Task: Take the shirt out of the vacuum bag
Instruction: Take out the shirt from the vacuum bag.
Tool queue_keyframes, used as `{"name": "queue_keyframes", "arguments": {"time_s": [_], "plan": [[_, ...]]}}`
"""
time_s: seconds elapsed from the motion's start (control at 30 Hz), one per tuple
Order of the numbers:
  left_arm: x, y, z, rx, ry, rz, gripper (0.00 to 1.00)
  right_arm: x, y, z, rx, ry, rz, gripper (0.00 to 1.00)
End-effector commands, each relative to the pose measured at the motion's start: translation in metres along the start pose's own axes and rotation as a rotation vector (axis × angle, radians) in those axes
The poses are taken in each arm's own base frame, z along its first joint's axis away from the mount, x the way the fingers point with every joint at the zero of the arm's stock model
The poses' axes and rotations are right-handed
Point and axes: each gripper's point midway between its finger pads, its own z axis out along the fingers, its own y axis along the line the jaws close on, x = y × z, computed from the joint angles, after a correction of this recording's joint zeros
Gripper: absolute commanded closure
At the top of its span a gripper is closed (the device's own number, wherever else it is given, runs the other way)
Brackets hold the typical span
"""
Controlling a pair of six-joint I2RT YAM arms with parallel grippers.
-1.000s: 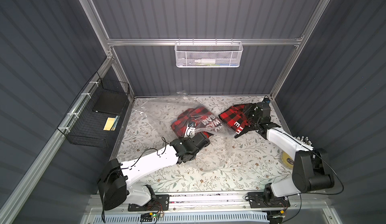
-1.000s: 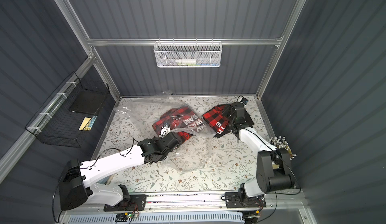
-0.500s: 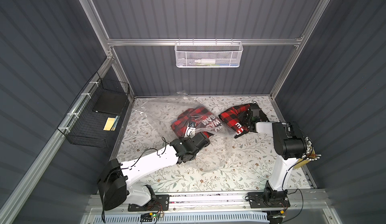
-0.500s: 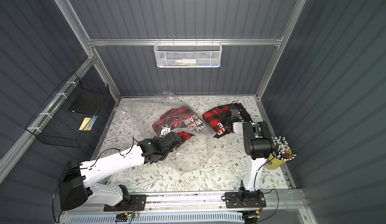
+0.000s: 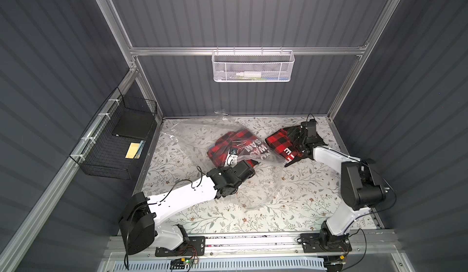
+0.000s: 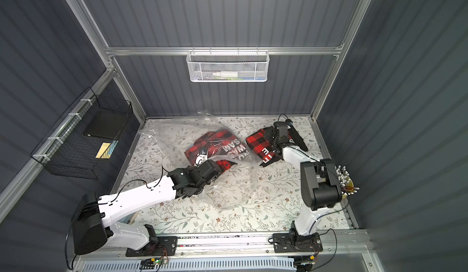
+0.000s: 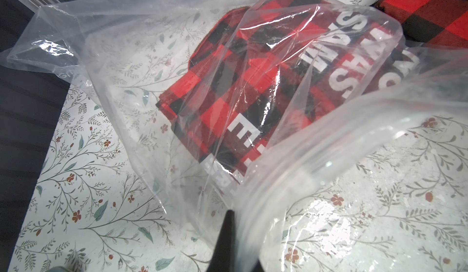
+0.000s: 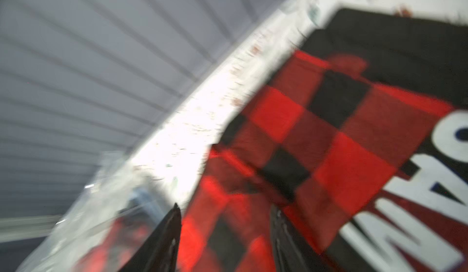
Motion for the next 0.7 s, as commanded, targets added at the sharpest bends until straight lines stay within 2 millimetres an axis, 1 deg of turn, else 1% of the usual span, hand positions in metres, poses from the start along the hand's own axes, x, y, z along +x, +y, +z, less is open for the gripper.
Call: {"name": "queue_keyframes", "arguments": {"time_s": [0.0, 0.07, 0.13, 0.17, 0.23, 0.27, 0.33, 0.37, 0.47, 0.53, 0.57, 0.6, 0.67], "plan": [[-0.009, -0.013, 0.000, 0.042, -0.010, -0.013, 1.00, -0.018, 0.011, -0.036, -0.040, -0.065, -0.062, 0.36], [-0.011, -0.016, 0.000, 0.058, -0.020, -0.025, 1.00, -0.021, 0.033, -0.060, -0.154, -0.072, -0.061, 0.31], [-0.016, -0.019, 0.000, 0.073, -0.039, -0.037, 1.00, -0.025, 0.059, -0.092, -0.285, -0.100, -0.078, 0.22], [-0.018, -0.021, -0.001, 0.080, -0.047, -0.043, 1.00, -0.028, 0.068, -0.106, -0.327, -0.115, -0.077, 0.17], [-0.025, -0.024, -0.003, 0.096, -0.067, -0.051, 1.00, -0.031, 0.091, -0.137, -0.458, -0.122, -0.083, 0.02], [-0.027, -0.025, -0.004, 0.105, -0.074, -0.053, 1.00, -0.034, 0.101, -0.154, -0.514, -0.129, -0.087, 0.01], [-0.032, -0.028, -0.006, 0.118, -0.086, -0.058, 1.00, -0.035, 0.113, -0.178, -0.601, -0.122, -0.066, 0.01], [-0.033, -0.029, -0.006, 0.124, -0.090, -0.060, 1.00, -0.031, 0.119, -0.190, -0.657, -0.101, -0.050, 0.01], [-0.036, -0.029, -0.009, 0.135, -0.102, -0.070, 1.00, -0.029, 0.130, -0.223, -0.807, -0.099, 0.028, 0.01], [-0.039, -0.030, -0.010, 0.145, -0.113, -0.084, 1.00, -0.027, 0.127, -0.237, -0.878, -0.097, 0.134, 0.01], [-0.040, -0.030, -0.011, 0.152, -0.117, -0.091, 1.00, -0.023, 0.127, -0.242, -0.912, -0.087, 0.153, 0.01], [-0.041, -0.031, -0.013, 0.164, -0.121, -0.101, 1.00, -0.017, 0.129, -0.249, -0.961, -0.071, 0.154, 0.01], [-0.045, -0.032, -0.016, 0.184, -0.137, -0.117, 1.00, -0.003, 0.133, -0.253, -1.000, -0.020, 0.137, 0.01]]}}
